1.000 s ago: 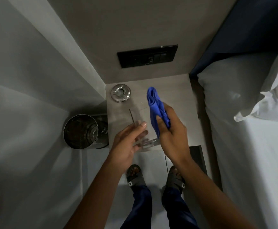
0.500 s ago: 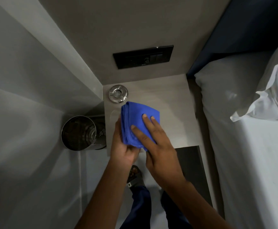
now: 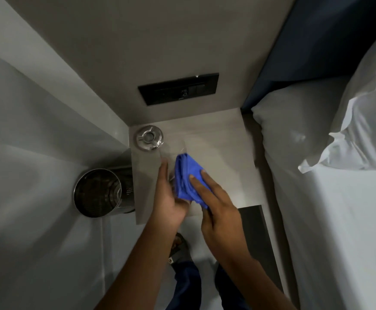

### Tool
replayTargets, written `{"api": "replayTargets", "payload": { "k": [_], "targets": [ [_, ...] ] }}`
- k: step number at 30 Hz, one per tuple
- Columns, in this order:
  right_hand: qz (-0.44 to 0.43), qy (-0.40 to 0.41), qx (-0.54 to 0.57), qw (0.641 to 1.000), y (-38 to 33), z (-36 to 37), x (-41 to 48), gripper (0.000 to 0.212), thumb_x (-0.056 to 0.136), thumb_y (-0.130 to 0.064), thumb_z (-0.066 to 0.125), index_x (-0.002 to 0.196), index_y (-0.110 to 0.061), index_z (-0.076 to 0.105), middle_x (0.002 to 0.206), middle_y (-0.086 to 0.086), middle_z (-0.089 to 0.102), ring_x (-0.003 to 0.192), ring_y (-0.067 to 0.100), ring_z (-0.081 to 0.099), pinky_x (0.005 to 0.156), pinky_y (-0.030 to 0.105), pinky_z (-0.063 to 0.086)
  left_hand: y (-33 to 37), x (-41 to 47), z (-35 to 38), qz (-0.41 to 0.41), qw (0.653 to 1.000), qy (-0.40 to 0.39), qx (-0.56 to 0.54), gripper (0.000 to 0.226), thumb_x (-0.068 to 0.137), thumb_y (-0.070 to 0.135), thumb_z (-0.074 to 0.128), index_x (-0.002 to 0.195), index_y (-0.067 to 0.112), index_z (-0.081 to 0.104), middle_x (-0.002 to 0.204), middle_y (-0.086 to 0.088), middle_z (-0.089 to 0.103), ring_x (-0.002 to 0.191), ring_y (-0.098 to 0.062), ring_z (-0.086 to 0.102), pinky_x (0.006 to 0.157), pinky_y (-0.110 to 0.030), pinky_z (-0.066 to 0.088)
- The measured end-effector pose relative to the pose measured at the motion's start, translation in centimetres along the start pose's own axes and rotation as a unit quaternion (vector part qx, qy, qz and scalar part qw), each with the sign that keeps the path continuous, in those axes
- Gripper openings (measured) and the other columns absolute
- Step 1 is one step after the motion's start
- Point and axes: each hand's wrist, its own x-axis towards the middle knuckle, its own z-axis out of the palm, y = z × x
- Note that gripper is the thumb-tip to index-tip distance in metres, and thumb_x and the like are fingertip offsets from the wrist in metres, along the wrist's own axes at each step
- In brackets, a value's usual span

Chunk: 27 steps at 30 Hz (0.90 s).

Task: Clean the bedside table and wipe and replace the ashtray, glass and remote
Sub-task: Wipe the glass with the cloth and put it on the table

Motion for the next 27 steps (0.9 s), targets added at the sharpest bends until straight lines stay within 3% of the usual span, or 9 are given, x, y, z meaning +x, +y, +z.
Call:
{"api": "replayTargets", "payload": {
  "k": [5, 8, 10, 12, 13, 15, 18, 21, 27],
  "targets": [
    [0.11, 0.104, 0.078, 0.985, 3.8, -3.8, 1.0, 0.066, 0.086, 0.012, 0.051, 0.133, -0.034, 0.051, 0.14, -0.003, 0.053, 0.126, -0.003, 0.047, 0.097, 0.003, 0.035, 0.3, 6.8, 3.7, 0.035, 0.979, 0.127, 0.157, 0.038, 0.082, 0.047, 0.068, 0.098, 0.012, 0.062, 0.075, -0.01, 0.061, 0.063, -0.021, 0.064, 0.061, -0.034, 0.059],
    [0.15, 0.123, 0.09, 0.977, 6.2, -6.1, 2.3, 0.057, 0.09, 0.007, 0.052, 0.132, -0.03, 0.053, 0.138, -0.009, 0.053, 0.118, -0.02, 0.043, 0.095, 0.0, 0.033, 0.5, 10.8, 6.9, 0.043, 0.932, 0.128, 0.335, 0.021, 0.078, 0.028, 0.068, 0.092, 0.012, 0.064, 0.087, -0.012, 0.063, 0.065, -0.019, 0.06, 0.058, -0.03, 0.057],
    [0.154, 0.123, 0.086, 0.977, 7.1, -7.1, 2.9, 0.056, 0.09, 0.008, 0.052, 0.131, -0.031, 0.052, 0.134, -0.014, 0.052, 0.114, -0.028, 0.039, 0.096, -0.003, 0.029, 0.8, 13.5, 8.0, 0.092, 0.851, 0.12, 0.503, 0.053, 0.066, 0.031, 0.073, 0.116, 0.018, 0.061, 0.115, -0.015, 0.061, 0.081, -0.019, 0.064, 0.059, -0.027, 0.057],
    [0.151, 0.137, 0.085, 0.975, 8.2, -8.5, 3.4, 0.054, 0.09, 0.008, 0.052, 0.131, -0.028, 0.054, 0.132, -0.012, 0.055, 0.116, -0.025, 0.04, 0.097, -0.001, 0.029, 0.4, 16.0, 9.5, 0.152, 0.707, 0.125, 0.679, 0.075, 0.065, 0.03, 0.077, 0.134, 0.023, 0.05, 0.131, -0.014, 0.048, 0.101, -0.026, 0.063, 0.079, -0.029, 0.056],
    [0.147, 0.144, 0.083, 0.975, 8.7, -9.0, 3.5, 0.053, 0.09, 0.008, 0.053, 0.13, -0.027, 0.055, 0.132, -0.009, 0.056, 0.118, -0.022, 0.042, 0.097, 0.0, 0.029, 0.2, 16.8, 10.2, 0.183, 0.644, 0.13, 0.731, 0.073, 0.068, 0.027, 0.078, 0.135, 0.022, 0.048, 0.132, -0.013, 0.046, 0.109, -0.029, 0.059, 0.088, -0.029, 0.051],
    [0.155, 0.149, 0.078, 0.974, 9.6, -10.0, 3.4, 0.052, 0.09, 0.007, 0.053, 0.13, -0.026, 0.056, 0.133, -0.006, 0.058, 0.12, -0.018, 0.043, 0.096, 0.0, 0.03, -0.2, 18.1, 11.3, 0.241, 0.583, 0.123, 0.766, 0.062, 0.071, 0.019, 0.077, 0.129, 0.021, 0.052, 0.129, -0.012, 0.05, 0.114, -0.032, 0.057, 0.093, -0.032, 0.045],
    [0.173, 0.142, 0.084, 0.971, 10.7, -11.0, 2.8, 0.052, 0.09, 0.006, 0.053, 0.13, -0.028, 0.055, 0.134, -0.007, 0.057, 0.12, -0.015, 0.045, 0.095, 0.0, 0.032, -0.8, 20.0, 12.2, 0.283, 0.536, 0.11, 0.788, 0.053, 0.073, 0.008, 0.07, 0.122, 0.025, 0.055, 0.129, -0.012, 0.044, 0.105, -0.036, 0.059, 0.092, -0.037, 0.049],
    [0.174, 0.141, 0.081, 0.971, 11.4, -11.7, 2.3, 0.054, 0.09, 0.007, 0.053, 0.13, -0.029, 0.055, 0.133, -0.011, 0.057, 0.121, -0.013, 0.046, 0.094, -0.001, 0.032, -0.8, 21.7, 12.9, 0.292, 0.482, 0.104, 0.819, 0.06, 0.08, 0.006, 0.065, 0.133, 0.027, 0.05, 0.139, -0.015, 0.038, 0.109, -0.037, 0.058, 0.093, -0.037, 0.046],
    [0.198, 0.153, 0.09, 0.964, 12.3, -12.4, 1.3, 0.054, 0.089, 0.011, 0.05, 0.129, -0.026, 0.056, 0.131, -0.009, 0.059, 0.122, -0.006, 0.049, 0.097, 0.005, 0.034, -0.3, 24.1, 13.8, 0.29, 0.458, 0.087, 0.835, 0.072, 0.078, 0.002, 0.061, 0.143, 0.025, 0.041, 0.15, -0.012, 0.035, 0.126, -0.033, 0.049, 0.103, -0.034, 0.038]
  ]
}}
